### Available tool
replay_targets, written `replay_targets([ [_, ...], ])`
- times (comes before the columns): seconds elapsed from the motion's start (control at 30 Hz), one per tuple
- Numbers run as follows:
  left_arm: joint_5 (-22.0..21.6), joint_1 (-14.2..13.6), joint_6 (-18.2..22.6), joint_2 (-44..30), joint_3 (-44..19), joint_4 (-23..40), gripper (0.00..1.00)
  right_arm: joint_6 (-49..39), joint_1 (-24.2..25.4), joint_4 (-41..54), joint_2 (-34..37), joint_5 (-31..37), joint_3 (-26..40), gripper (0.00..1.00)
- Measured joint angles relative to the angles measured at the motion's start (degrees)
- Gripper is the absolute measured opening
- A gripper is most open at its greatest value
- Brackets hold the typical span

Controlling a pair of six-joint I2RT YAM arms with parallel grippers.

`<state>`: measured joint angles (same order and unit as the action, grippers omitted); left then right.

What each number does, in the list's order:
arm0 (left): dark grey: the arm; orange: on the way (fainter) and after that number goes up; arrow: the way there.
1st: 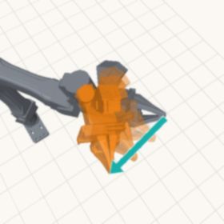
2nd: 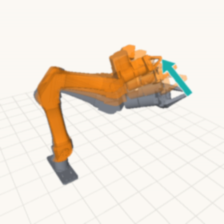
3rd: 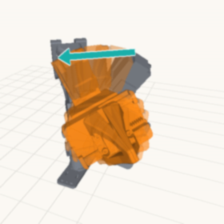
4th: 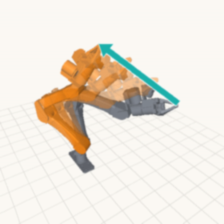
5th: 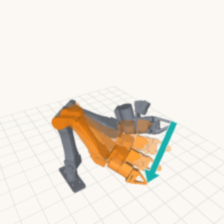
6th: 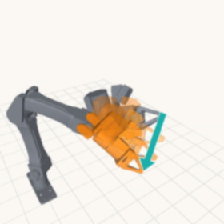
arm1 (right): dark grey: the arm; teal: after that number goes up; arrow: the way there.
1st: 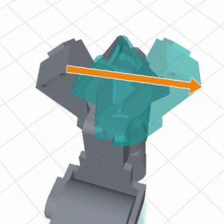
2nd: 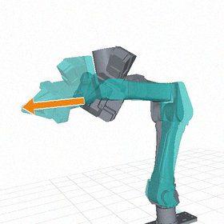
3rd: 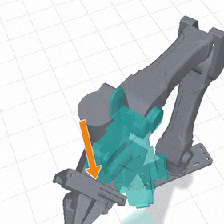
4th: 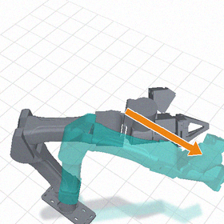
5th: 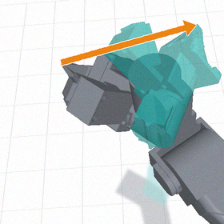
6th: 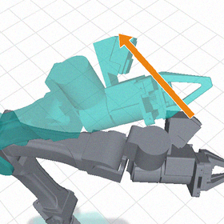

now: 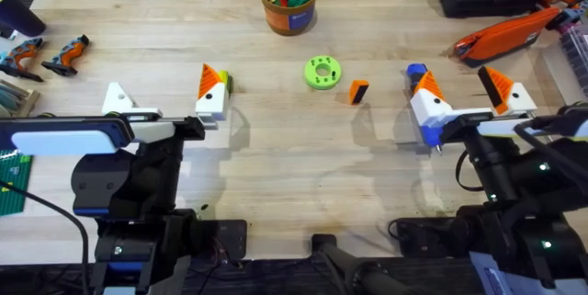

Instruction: Pick up the gripper from the table and insert it into the empty holder that is missing its gripper. Then pick up a screw, insert it into the mounting hole, and use the screwdriver to tighten it. Finally, clean up the table by picking up the vegetable and placing it into the bucket.

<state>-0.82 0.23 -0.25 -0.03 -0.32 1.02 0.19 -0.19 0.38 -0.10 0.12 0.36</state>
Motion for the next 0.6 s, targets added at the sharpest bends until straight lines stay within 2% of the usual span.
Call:
replay_targets([
  [0.3, 0.0, 0.0, -0.02, 0.0, 0.0, -1.27, 0.985, -0.02, 0.0, -0.24, 0.0, 0.0, 0.02, 0.99],
  [0.4, 0.02, 0.0, -0.22, -0.02, -0.3, -1.58, 0.985, -0.02, 0.0, -3.08, 0.0, 0.0, 0.02, 0.991],
  [0.5, 0.0, 0.0, -0.24, -0.02, -3.18, 2.42, 0.985, -0.02, 0.0, -3.71, 0.0, 0.0, 1.5, 0.991],
  [0.6, 0.0, 0.0, -0.24, -1.19, -10.17, 8.62, 0.985, -0.02, 0.0, -2.91, 0.11, 0.0, 5.6, 0.991],
])
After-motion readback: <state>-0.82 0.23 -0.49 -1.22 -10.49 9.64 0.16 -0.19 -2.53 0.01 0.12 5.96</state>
